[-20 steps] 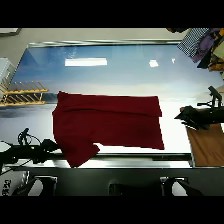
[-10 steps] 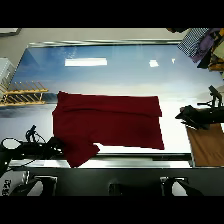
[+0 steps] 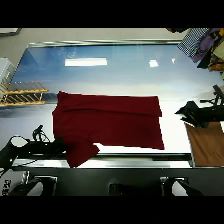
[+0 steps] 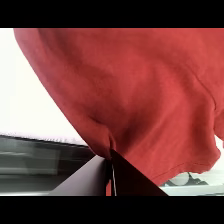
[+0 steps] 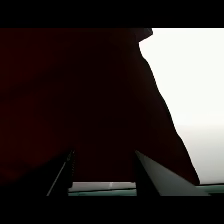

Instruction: Fold the clothes and pants, and hang the long-sleeved shirts on hangers.

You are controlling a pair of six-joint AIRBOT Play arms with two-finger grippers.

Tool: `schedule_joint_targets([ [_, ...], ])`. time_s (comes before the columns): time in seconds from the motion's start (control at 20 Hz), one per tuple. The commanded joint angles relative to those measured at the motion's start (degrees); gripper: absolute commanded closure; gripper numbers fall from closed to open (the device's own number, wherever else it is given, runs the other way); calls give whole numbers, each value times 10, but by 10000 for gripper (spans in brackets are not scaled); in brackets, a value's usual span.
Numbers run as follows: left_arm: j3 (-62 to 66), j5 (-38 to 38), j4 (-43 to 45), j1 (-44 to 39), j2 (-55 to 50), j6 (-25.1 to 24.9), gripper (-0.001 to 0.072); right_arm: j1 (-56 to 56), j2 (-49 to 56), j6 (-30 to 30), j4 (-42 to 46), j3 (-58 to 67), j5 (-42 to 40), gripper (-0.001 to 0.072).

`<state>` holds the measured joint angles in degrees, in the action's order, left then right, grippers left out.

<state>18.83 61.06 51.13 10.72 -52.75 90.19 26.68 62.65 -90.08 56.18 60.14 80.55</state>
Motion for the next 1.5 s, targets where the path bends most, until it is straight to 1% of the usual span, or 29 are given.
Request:
schedule_joint_targets([
  [0.0,0,-1,-2,-2,-1,-2,692,56,23,-3,-33,6,16,290],
  [0.1,0,0,-2,-2,-1,-4,692,91,51,54,-21,-3,49,289],
  [0.2,0,4,-2,-2,-1,-9,692,90,72,80,14,-36,52,289],
  [0.25,0,6,-2,-2,-1,-18,692,91,79,88,16,-60,50,284],
  [0.3,0,7,-2,-2,-1,-19,692,92,85,94,23,-86,43,256],
  [0.5,0,7,-2,-2,-1,-19,692,92,97,103,30,-182,-12,252],
  [0.7,0,7,-2,-2,-1,-18,692,92,97,144,-11,-252,-44,252],
  [0.9,0,6,-2,-2,-1,-16,692,91,97,171,-36,-293,-60,253],
  [1.1,0,6,-7,-2,-1,-16,692,91,97,172,-21,-308,-64,253],
  [1.2,0,6,-9,-2,-1,-16,692,91,97,173,-31,-310,-68,259],
  [1.3,0,5,-11,-2,-1,-16,692,91,97,178,-48,-310,-76,319],
  [1.35,0,5,-14,-2,-1,-17,692,90,97,181,-56,-310,-76,377],
  [1.4,0,5,-17,-2,-1,-17,692,91,97,188,-68,-310,-76,415],
  [1.45,0,4,-19,-2,-1,-16,692,91,97,198,-80,-310,-75,512],
])
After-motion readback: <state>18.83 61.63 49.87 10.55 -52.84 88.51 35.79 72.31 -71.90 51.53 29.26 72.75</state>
